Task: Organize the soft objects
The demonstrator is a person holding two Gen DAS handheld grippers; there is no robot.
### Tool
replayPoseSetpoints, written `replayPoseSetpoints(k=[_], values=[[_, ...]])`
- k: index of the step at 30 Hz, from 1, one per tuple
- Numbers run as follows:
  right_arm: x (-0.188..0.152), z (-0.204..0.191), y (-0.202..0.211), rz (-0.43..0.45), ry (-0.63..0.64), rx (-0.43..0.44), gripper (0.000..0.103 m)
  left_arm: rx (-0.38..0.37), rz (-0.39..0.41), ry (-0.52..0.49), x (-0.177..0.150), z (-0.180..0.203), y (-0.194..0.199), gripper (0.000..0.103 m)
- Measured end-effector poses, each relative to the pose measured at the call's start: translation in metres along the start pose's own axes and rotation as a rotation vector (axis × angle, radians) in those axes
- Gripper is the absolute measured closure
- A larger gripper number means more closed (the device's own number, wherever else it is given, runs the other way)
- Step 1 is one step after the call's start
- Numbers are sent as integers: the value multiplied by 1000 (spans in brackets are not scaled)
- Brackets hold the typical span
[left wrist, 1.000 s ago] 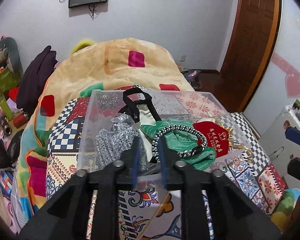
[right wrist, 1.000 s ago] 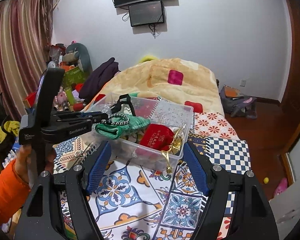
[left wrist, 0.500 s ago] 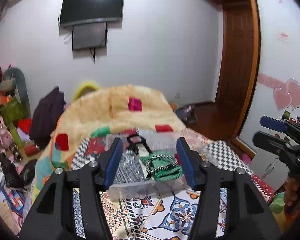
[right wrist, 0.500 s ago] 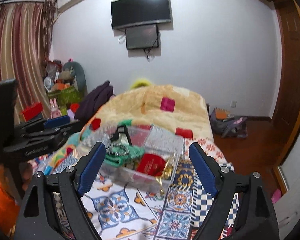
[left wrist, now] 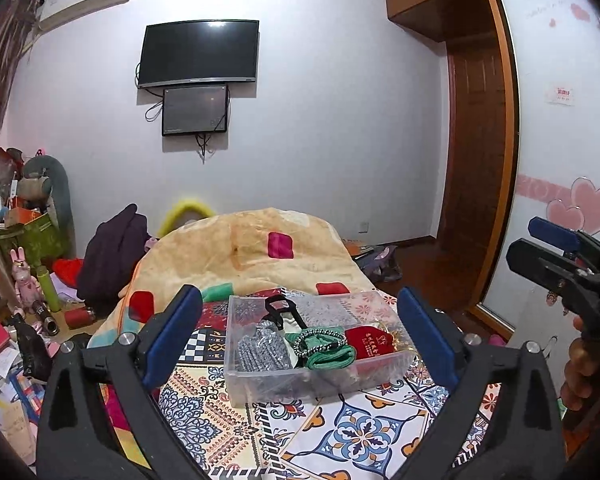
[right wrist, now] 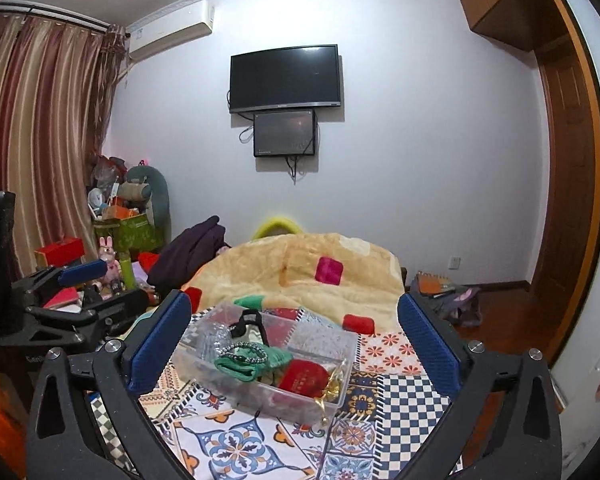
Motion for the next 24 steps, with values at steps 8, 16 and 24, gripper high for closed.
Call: replayPoseSetpoints(k=[8,16,24], values=[[-2,-6,-5,0,-1,19,0,4,11,3,-3,0,4,3],[-5,-4,-5,-4,-12,30,0,2,19,1,-3,2,6,3],[-7,-2,-2,-5,-22,36,0,0,19,3,-3,3,6,2]])
Point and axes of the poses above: each gripper's, at about its wrist camera, not at the fingertips, and y roughly against the way its jaws point, z to its right, x to its top, the point moved 10 cm from there along -y, roughly the way its jaws point, and after that the axes turned 15 degrees about -z, right-handed, at the moved point
